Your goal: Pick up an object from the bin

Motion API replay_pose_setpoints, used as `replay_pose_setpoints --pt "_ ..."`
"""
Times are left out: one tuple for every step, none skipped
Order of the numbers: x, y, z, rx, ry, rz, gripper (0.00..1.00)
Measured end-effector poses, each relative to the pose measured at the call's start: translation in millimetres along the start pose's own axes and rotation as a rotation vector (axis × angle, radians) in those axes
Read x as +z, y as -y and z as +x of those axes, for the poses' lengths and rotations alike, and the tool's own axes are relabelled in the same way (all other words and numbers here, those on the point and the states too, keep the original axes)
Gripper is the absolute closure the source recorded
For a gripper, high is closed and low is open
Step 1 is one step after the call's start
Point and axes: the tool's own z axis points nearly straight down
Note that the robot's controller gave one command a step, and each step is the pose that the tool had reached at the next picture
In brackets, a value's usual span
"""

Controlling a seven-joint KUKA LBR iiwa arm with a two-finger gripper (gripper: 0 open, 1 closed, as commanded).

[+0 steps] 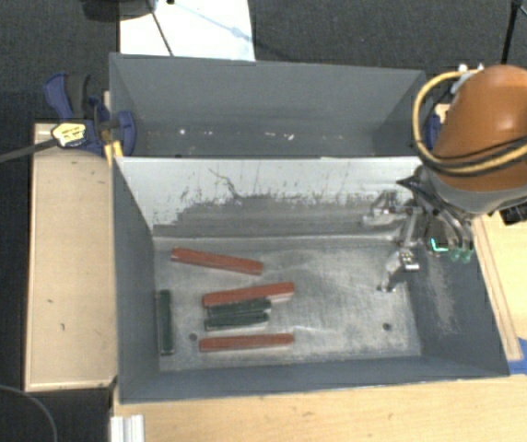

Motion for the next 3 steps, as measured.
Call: replay_pose_setpoints --pt "-4 0 -1.5 -0.001 0.008 0.001 0.0" --pt "46 -26 -17.5 -0.01 0.016 0.001 0.0" --pt "117 -46 1.7 -0.041 0.011 0.0 0.0"
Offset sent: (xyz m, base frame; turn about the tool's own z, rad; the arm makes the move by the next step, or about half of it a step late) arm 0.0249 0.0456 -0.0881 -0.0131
